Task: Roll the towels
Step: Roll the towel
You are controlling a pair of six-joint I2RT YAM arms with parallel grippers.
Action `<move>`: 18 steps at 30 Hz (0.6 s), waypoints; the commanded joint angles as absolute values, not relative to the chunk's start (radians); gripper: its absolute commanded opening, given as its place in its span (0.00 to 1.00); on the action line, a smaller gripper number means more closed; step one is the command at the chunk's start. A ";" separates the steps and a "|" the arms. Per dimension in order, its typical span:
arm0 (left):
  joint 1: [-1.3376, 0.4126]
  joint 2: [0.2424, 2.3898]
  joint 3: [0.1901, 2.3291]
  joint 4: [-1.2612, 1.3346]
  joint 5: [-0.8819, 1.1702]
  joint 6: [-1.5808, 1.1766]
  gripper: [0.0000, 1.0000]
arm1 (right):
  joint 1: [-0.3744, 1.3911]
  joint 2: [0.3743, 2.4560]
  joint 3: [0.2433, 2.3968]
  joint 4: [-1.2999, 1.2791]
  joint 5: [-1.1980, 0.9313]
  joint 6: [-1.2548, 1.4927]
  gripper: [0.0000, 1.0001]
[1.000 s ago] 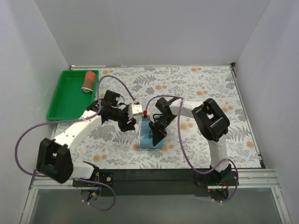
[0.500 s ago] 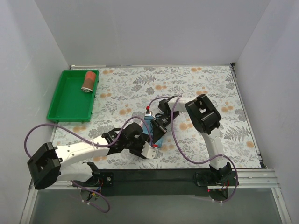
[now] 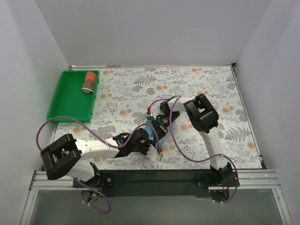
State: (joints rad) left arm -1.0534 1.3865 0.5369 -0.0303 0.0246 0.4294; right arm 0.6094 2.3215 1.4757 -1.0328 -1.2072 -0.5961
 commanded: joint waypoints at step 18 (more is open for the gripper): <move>-0.983 1.653 0.793 -0.681 0.524 0.218 0.00 | 0.239 1.904 1.694 -0.996 -0.896 -0.475 0.64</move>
State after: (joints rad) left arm -0.9936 1.5379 0.8127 -0.3859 0.2832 0.2901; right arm 0.2646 2.0239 1.7126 -0.9867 -0.9230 -0.4625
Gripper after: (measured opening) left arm 0.144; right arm 0.639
